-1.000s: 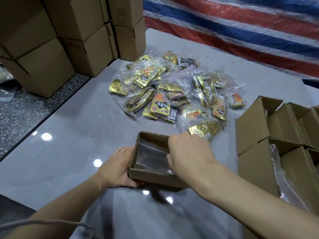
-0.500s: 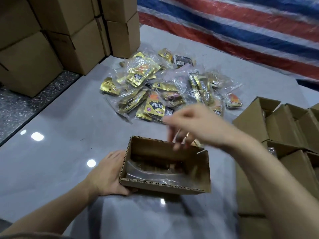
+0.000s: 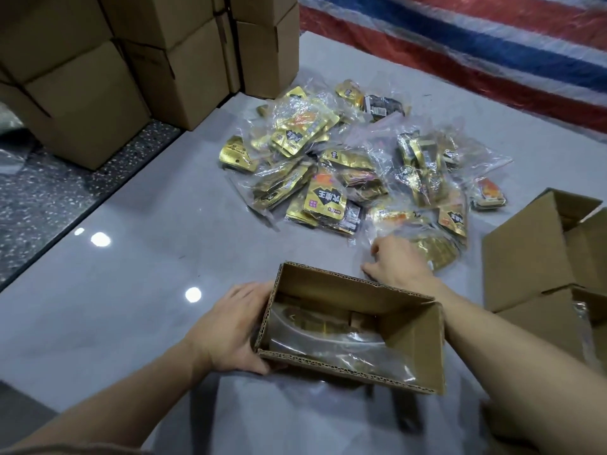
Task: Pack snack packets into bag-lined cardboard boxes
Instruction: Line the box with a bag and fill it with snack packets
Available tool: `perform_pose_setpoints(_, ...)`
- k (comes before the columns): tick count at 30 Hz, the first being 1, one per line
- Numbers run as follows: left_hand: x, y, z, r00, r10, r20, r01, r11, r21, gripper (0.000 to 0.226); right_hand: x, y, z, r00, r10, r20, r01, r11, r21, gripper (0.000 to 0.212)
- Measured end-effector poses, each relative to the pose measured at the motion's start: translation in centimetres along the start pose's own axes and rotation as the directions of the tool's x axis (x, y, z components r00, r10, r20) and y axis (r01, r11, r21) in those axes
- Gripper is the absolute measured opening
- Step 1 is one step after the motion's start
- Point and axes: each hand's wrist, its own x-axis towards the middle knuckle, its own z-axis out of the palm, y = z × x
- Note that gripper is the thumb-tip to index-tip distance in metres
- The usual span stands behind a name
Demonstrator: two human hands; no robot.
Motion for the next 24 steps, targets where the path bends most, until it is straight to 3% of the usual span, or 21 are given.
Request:
perform_pose_setpoints(3, 0.0, 0.1, 0.0, 1.000, -0.006, -0.001, 0.006, 1.000, 0.008, 0.099, -0.2, 1.2, -0.1, 1.000, -0.001, -0.028, 0.001, 1.000, 0.009, 0.027)
perform_pose_setpoints(6, 0.1, 0.0, 0.0, 1.000, -0.025, 0.009, 0.025, 1.000, 0.007, 0.103, -0.6, 2.2, 0.2, 0.997, 0.026, -0.074, -0.032, 0.996, -0.084, 0.019)
perform_pose_setpoints(11, 0.1, 1.0, -0.2, 0.999, -0.045, 0.008, 0.045, 0.999, 0.030, 0.100, -1.1, 2.3, -0.4, 0.994, 0.108, -0.017, -0.109, 0.979, -0.171, 0.024)
perform_pose_setpoints(14, 0.1, 1.4, -0.4, 0.999, -0.045, 0.022, 0.044, 0.998, 0.049, 0.097, -1.9, 2.6, -2.0, 0.993, 0.099, -0.061, -0.106, 0.988, -0.110, 0.009)
perform_pose_setpoints(20, 0.1, 1.8, -0.5, 0.999, -0.030, 0.022, 0.029, 0.998, 0.061, 0.097, -2.3, 4.9, -9.1, 0.999, -0.043, -0.004, 0.043, 0.998, 0.039, 0.023)
perform_pose_setpoints(24, 0.2, 1.9, -0.2, 0.999, -0.031, 0.019, 0.029, 0.995, 0.098, 0.094, -3.4, 6.1, -14.0, 0.984, -0.058, -0.171, 0.079, 0.990, 0.114, 0.023)
